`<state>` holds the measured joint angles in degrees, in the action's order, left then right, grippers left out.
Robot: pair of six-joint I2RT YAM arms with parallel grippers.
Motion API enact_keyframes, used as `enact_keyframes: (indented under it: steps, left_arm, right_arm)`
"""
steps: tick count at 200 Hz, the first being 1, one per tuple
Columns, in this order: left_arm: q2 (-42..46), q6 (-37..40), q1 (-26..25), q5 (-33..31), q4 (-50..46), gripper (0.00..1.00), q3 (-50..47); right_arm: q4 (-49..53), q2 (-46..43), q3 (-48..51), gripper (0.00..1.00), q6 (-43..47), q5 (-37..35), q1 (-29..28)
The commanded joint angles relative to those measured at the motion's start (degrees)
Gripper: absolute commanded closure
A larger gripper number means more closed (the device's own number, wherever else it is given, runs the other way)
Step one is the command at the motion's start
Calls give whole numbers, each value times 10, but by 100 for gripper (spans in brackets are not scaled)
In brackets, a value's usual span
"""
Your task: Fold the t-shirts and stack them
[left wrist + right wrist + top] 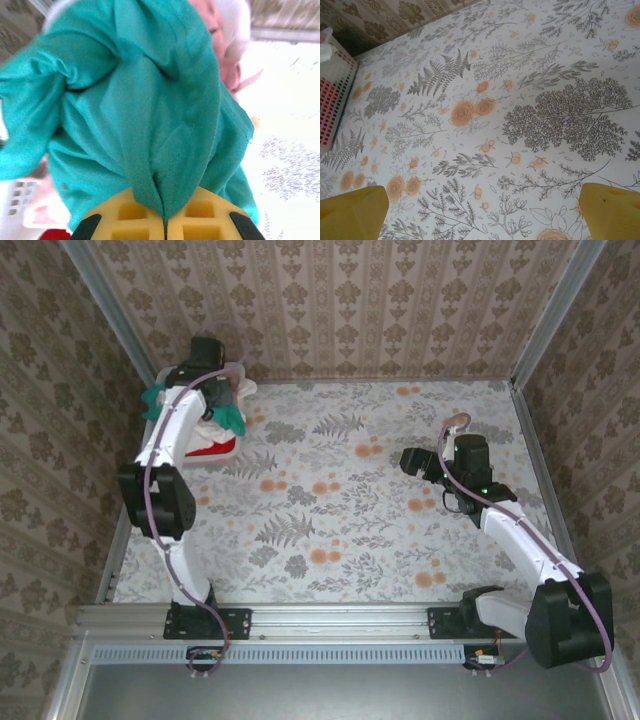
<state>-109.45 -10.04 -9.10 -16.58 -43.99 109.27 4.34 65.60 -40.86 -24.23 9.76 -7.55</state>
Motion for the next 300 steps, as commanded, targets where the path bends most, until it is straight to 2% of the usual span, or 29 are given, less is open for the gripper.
enact_keyframes:
  steps: [1, 9, 18, 27, 38, 44, 64, 88, 108, 123, 153, 171, 193, 206, 220, 229, 235, 242, 251, 255, 257, 259, 281, 300]
  left_arm:
    - [78, 30, -25, -30, 39, 100, 30]
    - [92, 47, -36, -39, 51, 100, 34]
    - [106, 59, -43, -50, 60, 93, 44]
    - [112, 69, -44, -50, 64, 92, 61]
    - [111, 80, -43, -54, 65, 93, 88]
    - [106, 90, -43, -61, 63, 100, 104]
    - [71, 108, -39, -91, 39, 100, 176]
    - [16, 100, -33, -48, -6, 100, 293]
    - [-20, 120, -71, -33, -25, 100, 415]
    - [-23, 164, -121, -53, 2, 100, 459]
    - [22, 233, -216, -66, 85, 100, 444]
    - [55, 227, -265, -40, 96, 100, 420]
    - [99, 228, -335, -23, 136, 100, 334]
    - [119, 183, -352, -10, 139, 100, 284]
    - [149, 90, -332, 39, 140, 100, 198]
    - [176, 26, -308, 70, 164, 94, 110]
    - [199, -19, -289, 94, 195, 84, 35]
    - [222, -63, -263, 120, 245, 67, -61]
    - [246, -119, -233, 149, 308, 34, -176]
    - [251, -144, -214, 161, 331, 17, -223]
    - [253, -155, -207, 171, 342, 5, -242]
    - [254, -165, -199, 178, 352, 2, -264]
    - [226, -249, -124, 213, 371, 0, -406]
    - [180, -233, -96, 218, 315, 0, -425]
  right_arm:
    - [-16, -6, 9, 0, -4, 18, -4]
    - [-18, -5, 9, 0, -5, 24, -4]
    - [-19, -5, 6, 0, -7, 28, -3]
    - [-17, -6, 3, 0, -6, 33, -4]
    - [-15, -7, 0, 0, -7, 37, -4]
    - [-14, -8, -1, 0, -7, 37, -4]
    - [-11, -10, -1, 0, -7, 39, -5]
    - [-9, -14, 0, 0, -8, 39, -5]
    - [3, -20, -8, 0, -6, 43, -5]
    - [9, -30, -11, 0, -5, 45, -6]
    - [17, -60, -12, 0, -5, 47, -6]
    - [22, -82, -9, 0, -5, 45, -6]
    - [18, -115, 0, 0, -5, 41, -6]
    - [3, -137, 10, 0, -6, 46, -6]
    - [-19, -160, 26, 0, -14, 56, -6]
    - [-29, -172, 36, 0, -17, 65, -6]
    - [-32, -177, 40, 0, -20, 66, -7]
    - [-32, -181, 45, 0, -21, 65, -7]
    - [-29, -181, 49, 0, -21, 60, -7]
    - [-26, -179, 49, 0, -21, 56, -7]
    - [-24, -178, 49, 0, -21, 53, -7]
    - [-21, -176, 48, 0, -20, 51, -7]
    - [13, -131, 34, 2, -20, 34, -9]
    - [53, -75, 11, 5, -21, 23, -14]
